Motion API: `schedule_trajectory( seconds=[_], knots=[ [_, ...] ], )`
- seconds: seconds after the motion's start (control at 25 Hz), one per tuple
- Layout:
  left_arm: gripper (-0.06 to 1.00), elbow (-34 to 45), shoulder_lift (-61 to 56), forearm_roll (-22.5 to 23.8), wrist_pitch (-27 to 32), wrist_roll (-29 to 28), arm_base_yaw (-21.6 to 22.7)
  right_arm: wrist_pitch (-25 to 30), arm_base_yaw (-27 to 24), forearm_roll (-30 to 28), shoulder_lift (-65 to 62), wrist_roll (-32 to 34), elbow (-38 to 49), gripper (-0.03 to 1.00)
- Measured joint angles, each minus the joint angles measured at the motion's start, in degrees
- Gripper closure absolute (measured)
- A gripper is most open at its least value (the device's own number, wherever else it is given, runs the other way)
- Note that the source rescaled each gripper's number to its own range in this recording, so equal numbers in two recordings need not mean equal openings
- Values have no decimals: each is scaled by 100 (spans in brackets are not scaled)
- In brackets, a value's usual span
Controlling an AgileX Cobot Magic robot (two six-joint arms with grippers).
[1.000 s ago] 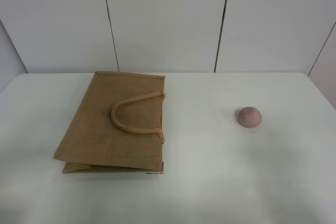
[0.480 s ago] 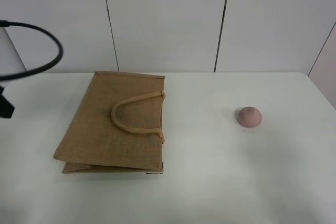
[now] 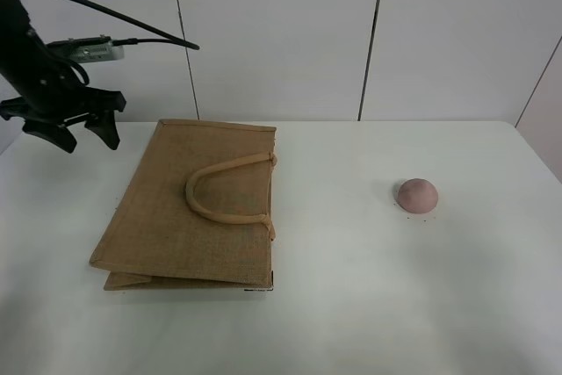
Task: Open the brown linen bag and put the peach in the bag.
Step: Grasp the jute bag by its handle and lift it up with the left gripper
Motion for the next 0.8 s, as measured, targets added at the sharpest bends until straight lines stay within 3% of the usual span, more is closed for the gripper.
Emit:
schedule_trajectory(
  seconds=[0.44,0.8],
  knots=[
    [-1,-1151,1489,-3,83,-448,-1105,0,0,0,0,0,0,-3],
    [-1,-1277,2169,-5,-411,-737,-1237,0,0,0,0,0,0,-3]
  ],
)
